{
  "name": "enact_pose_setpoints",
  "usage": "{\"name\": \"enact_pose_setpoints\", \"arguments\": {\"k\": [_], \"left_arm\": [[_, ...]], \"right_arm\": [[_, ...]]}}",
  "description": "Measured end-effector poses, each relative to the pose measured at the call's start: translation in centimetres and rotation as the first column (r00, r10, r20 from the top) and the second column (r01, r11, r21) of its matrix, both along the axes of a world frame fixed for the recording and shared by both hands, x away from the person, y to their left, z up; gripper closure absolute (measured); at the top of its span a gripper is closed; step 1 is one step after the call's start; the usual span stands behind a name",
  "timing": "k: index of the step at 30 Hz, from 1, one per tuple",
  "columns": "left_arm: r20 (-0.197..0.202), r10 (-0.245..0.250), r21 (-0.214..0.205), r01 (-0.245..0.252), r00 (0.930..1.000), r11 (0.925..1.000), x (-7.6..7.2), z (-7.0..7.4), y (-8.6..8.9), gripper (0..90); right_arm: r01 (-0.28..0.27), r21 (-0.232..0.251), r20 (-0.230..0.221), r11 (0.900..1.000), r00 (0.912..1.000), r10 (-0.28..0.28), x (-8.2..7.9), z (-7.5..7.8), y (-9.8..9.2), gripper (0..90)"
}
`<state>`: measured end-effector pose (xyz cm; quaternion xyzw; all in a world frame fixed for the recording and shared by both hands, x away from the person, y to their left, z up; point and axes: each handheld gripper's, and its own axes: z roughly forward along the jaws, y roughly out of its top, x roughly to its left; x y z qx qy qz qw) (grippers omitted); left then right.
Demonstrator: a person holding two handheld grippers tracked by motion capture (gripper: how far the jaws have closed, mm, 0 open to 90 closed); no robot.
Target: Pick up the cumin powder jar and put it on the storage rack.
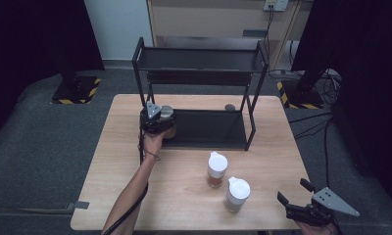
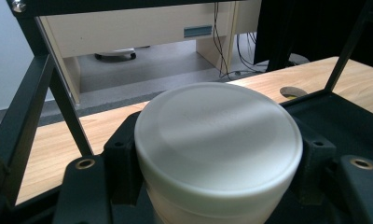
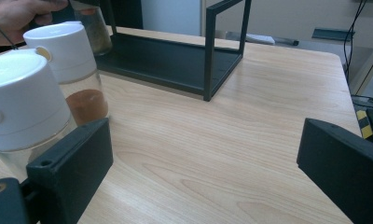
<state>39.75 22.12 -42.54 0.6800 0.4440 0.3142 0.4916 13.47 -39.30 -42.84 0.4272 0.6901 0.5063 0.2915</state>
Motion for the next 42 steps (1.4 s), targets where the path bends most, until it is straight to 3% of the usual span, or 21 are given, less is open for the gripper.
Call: {"name": "enact_pose_setpoints", "arguments": {"k": [12,15,18,22,27,39,42], "left_arm": [[-0.018,0.000,0.011,0.000,0.9998,0.9999,0.2,0.4,-0.1,31.8],[-0.025,-0.016,0.012,0.016,0.9996,0.9998,0.4,0.5,-0.2,26.5],[-0.043,-0.011,0.003,0.011,0.9990,0.9999,0.5,0.9,-0.8,14.1],[-0.053,-0.014,-0.004,0.014,0.9985,0.9999,0.5,1.4,-0.8,12.4],[-0.019,-0.023,0.020,0.024,0.9995,0.9995,-0.1,1.8,-0.6,11.5],[-0.027,-0.068,0.023,0.069,0.9973,0.9974,-1.0,4.1,0.6,6.2],[-0.019,-0.091,0.046,0.092,0.9957,0.9948,-1.4,4.8,0.8,5.8]], "right_arm": [[-0.002,0.003,0.001,1.0000,1.0000,0.002,0.0,0.0,-0.1,3.8],[-0.003,0.002,0.002,1.0000,1.0000,0.003,0.0,0.0,-0.1,3.8],[-0.003,0.003,0.002,1.0000,1.0000,0.003,0.0,0.0,-0.1,3.8],[-0.004,0.003,0.003,1.0000,1.0000,0.004,0.0,0.0,-0.1,3.8],[-0.007,0.004,0.003,1.0000,1.0000,0.007,0.0,0.0,-0.1,3.8],[-0.005,0.004,0.002,1.0000,1.0000,0.005,0.0,0.0,-0.1,3.8],[-0.004,0.002,0.005,1.0000,1.0000,0.004,-0.1,0.1,0.0,3.8]]}}
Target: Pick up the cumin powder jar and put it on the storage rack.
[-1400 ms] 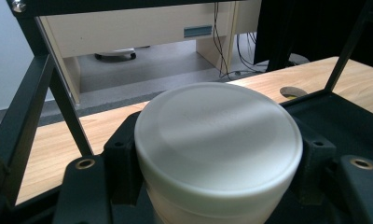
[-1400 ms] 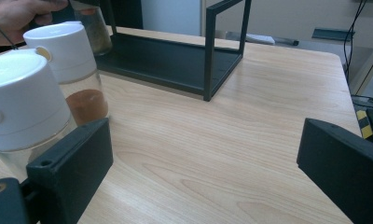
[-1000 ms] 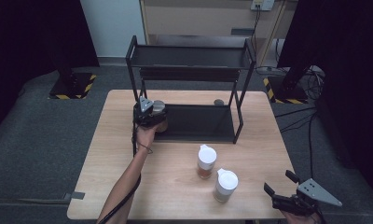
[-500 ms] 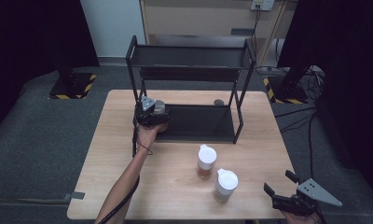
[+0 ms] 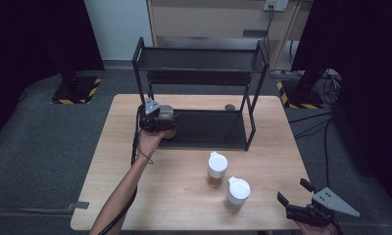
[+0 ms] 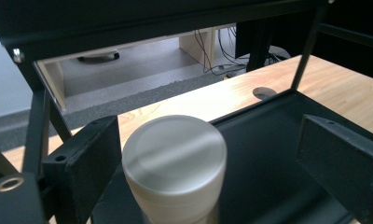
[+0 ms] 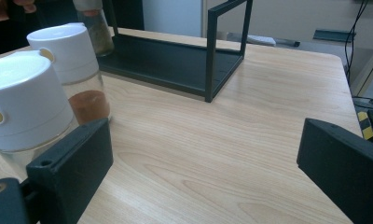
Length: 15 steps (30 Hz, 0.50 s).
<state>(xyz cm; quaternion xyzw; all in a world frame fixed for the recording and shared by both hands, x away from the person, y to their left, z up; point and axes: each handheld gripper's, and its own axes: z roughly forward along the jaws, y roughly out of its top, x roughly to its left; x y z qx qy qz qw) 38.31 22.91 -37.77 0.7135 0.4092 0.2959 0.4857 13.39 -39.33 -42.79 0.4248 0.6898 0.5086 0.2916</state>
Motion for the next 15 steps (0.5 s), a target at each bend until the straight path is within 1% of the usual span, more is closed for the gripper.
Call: {"name": "enact_pose_setpoints", "arguments": {"k": [2,6,7,8,9,12,15], "left_arm": [[-0.003,-0.013,0.015,0.014,0.9999,0.9998,-0.3,0.6,0.1,5.6],[-0.013,-0.049,-0.002,0.049,0.9987,0.9988,-0.8,1.7,0.6,5.4],[-0.018,-0.061,0.004,0.061,0.9979,0.9981,-0.9,2.0,0.7,5.4],[-0.037,-0.069,0.005,0.069,0.9970,0.9976,-0.9,2.4,0.7,5.5],[-0.043,-0.082,0.002,0.082,0.9957,0.9966,-1.0,2.7,0.8,5.5],[-0.032,-0.114,0.002,0.114,0.9929,0.9935,-1.7,3.3,1.1,5.8],[-0.031,-0.137,-0.019,0.137,0.9901,0.9904,-2.3,3.8,1.5,5.8]], "right_arm": [[0.000,0.000,-0.001,1.0000,1.0000,0.000,0.0,0.0,0.0,3.8],[0.001,-0.003,-0.001,1.0000,1.0000,-0.001,0.0,0.0,0.0,3.8],[0.001,-0.003,-0.001,1.0000,1.0000,-0.001,0.0,0.0,0.0,3.8],[0.001,-0.003,-0.001,1.0000,1.0000,-0.001,0.0,0.0,0.0,3.8],[0.001,-0.004,-0.001,1.0000,1.0000,-0.001,0.0,0.0,0.0,3.8],[0.001,-0.005,-0.001,1.0000,1.0000,-0.001,0.0,0.0,0.1,3.8],[0.003,-0.005,-0.001,1.0000,1.0000,-0.003,0.0,0.0,0.1,3.8]]}}
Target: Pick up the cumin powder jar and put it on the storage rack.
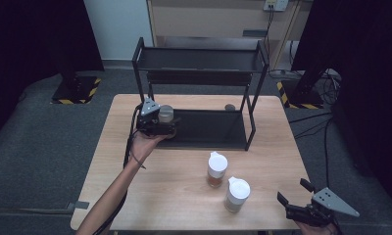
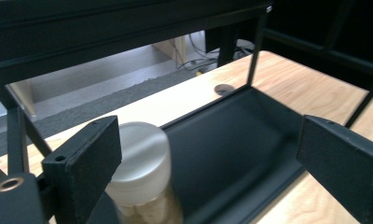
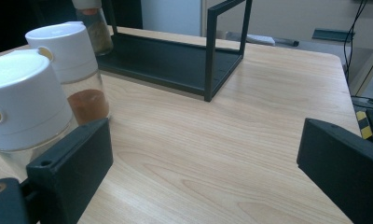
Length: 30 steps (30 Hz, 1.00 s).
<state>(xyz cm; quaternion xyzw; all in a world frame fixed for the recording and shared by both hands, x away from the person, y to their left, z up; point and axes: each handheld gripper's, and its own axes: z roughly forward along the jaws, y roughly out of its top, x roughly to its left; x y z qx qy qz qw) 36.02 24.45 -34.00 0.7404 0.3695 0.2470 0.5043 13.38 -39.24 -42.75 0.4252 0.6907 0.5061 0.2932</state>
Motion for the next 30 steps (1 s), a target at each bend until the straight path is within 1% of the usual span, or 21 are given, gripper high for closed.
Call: {"name": "enact_pose_setpoints", "arguments": {"k": [3,4,6,8,10,12,13,14,17,19,20,21,23,24,25,26,28,30], "left_arm": [[0.000,-0.028,-0.001,0.028,0.9996,0.9996,-0.6,0.5,0.4,5.7],[0.001,-0.035,0.008,0.035,0.9994,0.9994,-0.8,0.8,0.5,5.7],[-0.002,-0.052,-0.003,0.052,0.9987,0.9987,-1.3,0.9,0.9,5.8],[0.001,-0.063,-0.001,0.063,0.9980,0.9980,-1.9,1.1,1.2,6.0],[-0.008,-0.072,-0.008,0.072,0.9974,0.9974,-2.4,1.3,1.4,6.4],[0.004,-0.087,-0.003,0.087,0.9962,0.9962,-3.0,1.5,1.7,6.5],[0.001,-0.115,-0.024,0.115,0.9934,0.9931,-3.3,1.6,2.2,6.4],[0.001,-0.115,-0.024,0.115,0.9934,0.9931,-3.3,1.6,2.2,6.4],[0.002,-0.148,-0.026,0.148,0.9889,0.9886,-4.0,1.9,2.6,6.2],[0.005,-0.167,-0.008,0.167,0.9860,0.9860,-4.6,2.2,2.8,6.2],[0.013,-0.171,0.003,0.171,0.9851,0.9852,-4.9,2.1,2.9,6.2],[0.017,-0.172,0.002,0.172,0.9849,0.9851,-5.3,2.1,3.1,6.2],[0.003,-0.190,-0.056,0.190,0.9818,0.9802,-5.6,1.6,3.9,6.2],[0.004,-0.192,-0.064,0.192,0.9813,0.9793,-6.0,1.4,4.1,6.2],[0.011,-0.189,-0.054,0.189,0.9819,0.9805,-6.5,1.4,4.2,6.2],[0.017,-0.190,-0.054,0.190,0.9817,0.9802,-6.9,1.3,4.5,6.1],[0.023,-0.199,-0.089,0.200,0.9797,0.9756,-7.7,0.9,5.2,6.1],[0.035,-0.201,-0.098,0.204,0.9789,0.9741,-8.6,0.7,5.7,6.2]], "right_arm": [[0.001,-0.002,-0.001,1.0000,1.0000,-0.001,0.0,0.0,0.0,3.8],[0.001,-0.001,-0.002,1.0000,1.0000,-0.001,0.0,0.0,0.0,3.8],[0.001,-0.003,-0.002,1.0000,1.0000,-0.001,0.0,0.0,0.1,3.8],[0.002,-0.004,-0.003,1.0000,1.0000,-0.002,0.0,0.0,0.1,3.8],[0.002,-0.004,-0.002,1.0000,1.0000,-0.002,0.0,0.0,0.1,3.8],[0.003,-0.004,-0.002,1.0000,1.0000,-0.003,0.0,0.0,0.1,3.8],[0.004,-0.005,-0.003,1.0000,1.0000,-0.004,0.0,0.1,0.1,3.8],[0.004,-0.005,-0.003,1.0000,1.0000,-0.004,0.0,0.1,0.1,3.8],[0.006,-0.005,-0.004,1.0000,1.0000,-0.006,0.0,0.1,0.1,3.8],[0.004,-0.005,-0.005,1.0000,1.0000,-0.004,0.0,0.1,0.1,3.8],[0.003,-0.008,-0.004,1.0000,1.0000,-0.003,0.0,0.1,0.2,3.7],[0.003,-0.010,-0.003,0.9999,1.0000,-0.003,0.0,0.1,0.2,3.8],[0.004,-0.010,-0.003,0.9999,1.0000,-0.004,0.0,0.1,0.2,3.8],[0.005,-0.010,-0.004,0.9999,1.0000,-0.005,0.0,0.1,0.2,3.8],[0.005,-0.010,-0.004,0.9999,1.0000,-0.005,0.0,0.1,0.2,3.8],[0.005,-0.010,-0.004,0.9999,1.0000,-0.005,0.0,0.1,0.2,3.7],[0.006,-0.009,-0.005,0.9999,1.0000,-0.006,0.0,0.1,0.2,3.8],[0.007,-0.010,-0.004,0.9999,1.0000,-0.007,0.0,0.1,0.2,3.7]]}}
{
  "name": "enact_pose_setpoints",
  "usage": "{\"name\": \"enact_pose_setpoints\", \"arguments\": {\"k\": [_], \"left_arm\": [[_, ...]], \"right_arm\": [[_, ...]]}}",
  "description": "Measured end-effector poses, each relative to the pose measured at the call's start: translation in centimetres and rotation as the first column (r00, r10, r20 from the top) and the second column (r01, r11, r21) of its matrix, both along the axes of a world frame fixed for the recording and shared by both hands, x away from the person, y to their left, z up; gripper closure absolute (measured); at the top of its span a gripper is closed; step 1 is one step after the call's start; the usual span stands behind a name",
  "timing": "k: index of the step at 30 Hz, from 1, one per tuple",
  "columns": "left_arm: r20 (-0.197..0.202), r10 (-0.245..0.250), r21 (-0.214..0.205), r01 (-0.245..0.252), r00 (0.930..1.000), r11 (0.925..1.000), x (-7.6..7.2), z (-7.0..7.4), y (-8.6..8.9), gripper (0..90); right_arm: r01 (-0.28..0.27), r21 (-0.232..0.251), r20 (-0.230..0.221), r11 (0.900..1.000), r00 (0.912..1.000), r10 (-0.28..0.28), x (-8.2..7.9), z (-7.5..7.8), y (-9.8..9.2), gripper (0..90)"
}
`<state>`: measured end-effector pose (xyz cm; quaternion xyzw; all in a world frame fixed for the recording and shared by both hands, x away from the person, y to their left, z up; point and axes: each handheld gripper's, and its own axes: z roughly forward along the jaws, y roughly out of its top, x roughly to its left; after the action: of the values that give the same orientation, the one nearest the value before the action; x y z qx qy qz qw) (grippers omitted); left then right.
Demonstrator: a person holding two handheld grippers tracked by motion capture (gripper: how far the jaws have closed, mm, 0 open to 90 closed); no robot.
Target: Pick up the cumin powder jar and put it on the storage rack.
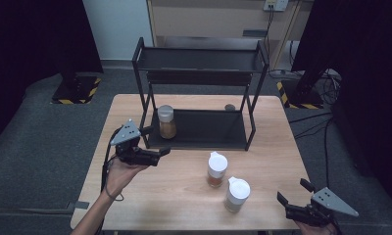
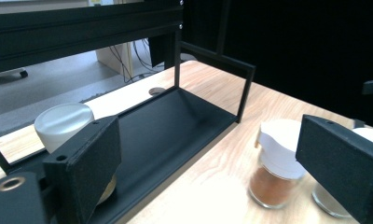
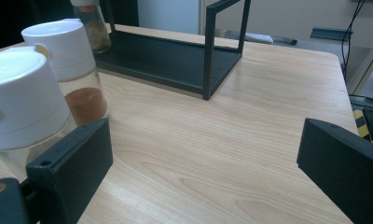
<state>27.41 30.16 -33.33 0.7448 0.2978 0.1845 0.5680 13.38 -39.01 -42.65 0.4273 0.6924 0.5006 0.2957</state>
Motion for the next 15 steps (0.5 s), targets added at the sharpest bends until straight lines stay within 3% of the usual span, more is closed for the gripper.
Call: {"name": "enact_pose_setpoints", "arguments": {"k": [5,11,15], "left_arm": [[0.013,0.004,-0.023,-0.004,0.9999,0.9997,-2.0,-0.7,1.1,6.2],[0.044,0.017,-0.008,-0.016,0.9989,0.9998,-3.9,-1.6,1.7,6.2],[0.038,0.026,-0.027,-0.025,0.9989,0.9993,-4.6,-2.8,2.5,6.1]], "right_arm": [[-0.002,-0.003,-0.001,1.0000,1.0000,0.002,0.0,0.0,0.1,3.8],[0.001,-0.003,-0.002,1.0000,1.0000,-0.001,0.0,0.0,0.1,3.8],[0.004,-0.001,-0.002,1.0000,1.0000,-0.004,0.0,0.0,0.1,3.8]]}}
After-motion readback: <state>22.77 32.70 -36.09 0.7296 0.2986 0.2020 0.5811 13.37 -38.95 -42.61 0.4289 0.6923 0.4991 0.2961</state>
